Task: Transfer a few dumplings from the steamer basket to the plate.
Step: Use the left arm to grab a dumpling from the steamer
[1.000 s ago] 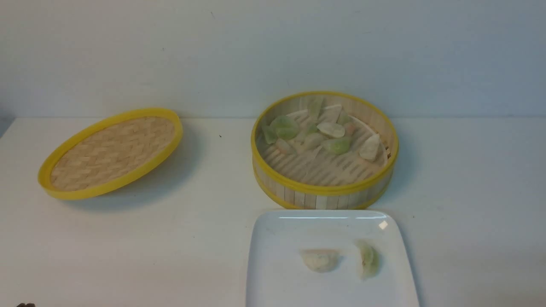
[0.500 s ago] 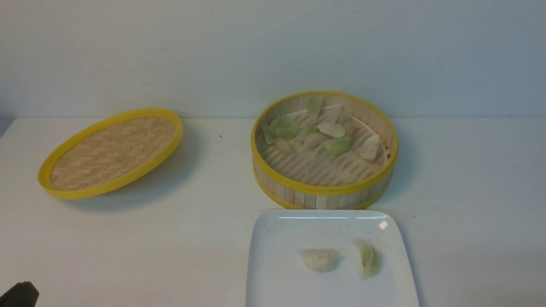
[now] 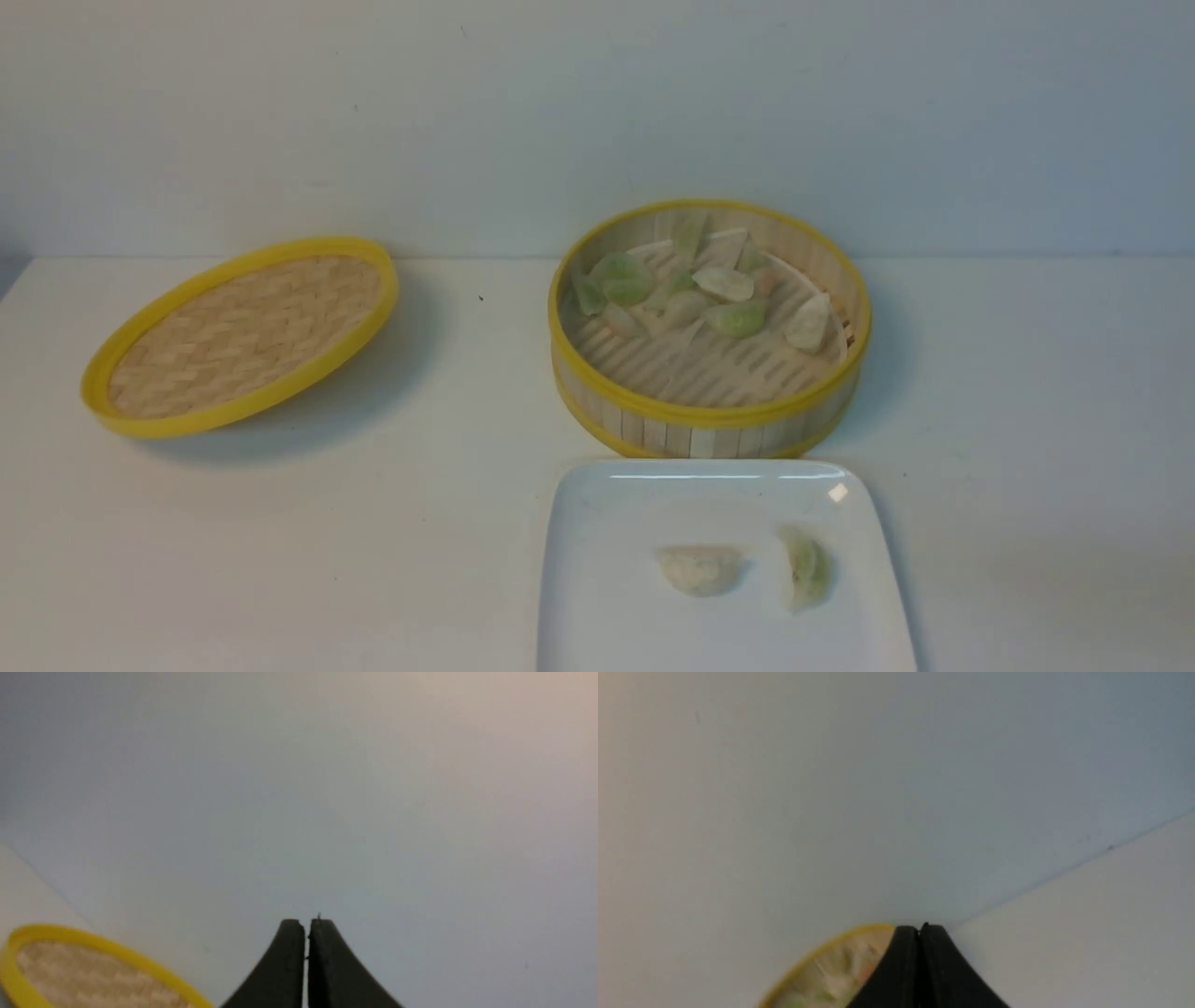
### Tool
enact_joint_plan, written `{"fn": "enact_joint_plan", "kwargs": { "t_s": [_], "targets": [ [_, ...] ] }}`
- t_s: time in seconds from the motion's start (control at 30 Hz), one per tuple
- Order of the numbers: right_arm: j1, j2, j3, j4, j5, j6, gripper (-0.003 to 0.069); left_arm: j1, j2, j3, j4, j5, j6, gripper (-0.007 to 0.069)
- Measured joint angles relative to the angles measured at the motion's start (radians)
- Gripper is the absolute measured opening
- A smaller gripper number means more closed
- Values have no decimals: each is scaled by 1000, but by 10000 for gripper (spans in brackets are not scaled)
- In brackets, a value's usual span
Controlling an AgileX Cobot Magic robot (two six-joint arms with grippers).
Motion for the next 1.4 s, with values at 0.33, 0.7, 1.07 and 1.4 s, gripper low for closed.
{"fn": "enact_joint_plan", "kwargs": {
  "t_s": [0.33, 0.7, 1.07, 1.4],
  "targets": [
    [12, 0, -47, 213, -92, 139, -14, 0, 244, -524, 237, 439, 98, -6],
    [151, 392, -754, -34, 703, -100, -14, -11, 1091, -1170, 238, 1424, 306, -6],
    [169, 663, -928, -45, 1008, -308, -14, -380, 1714, -1630, 464, 1535, 233, -6],
    [169, 657, -907, -53, 1035, -312, -14, -482, 2172, -2211, 475, 1568, 225, -6]
  ]
}}
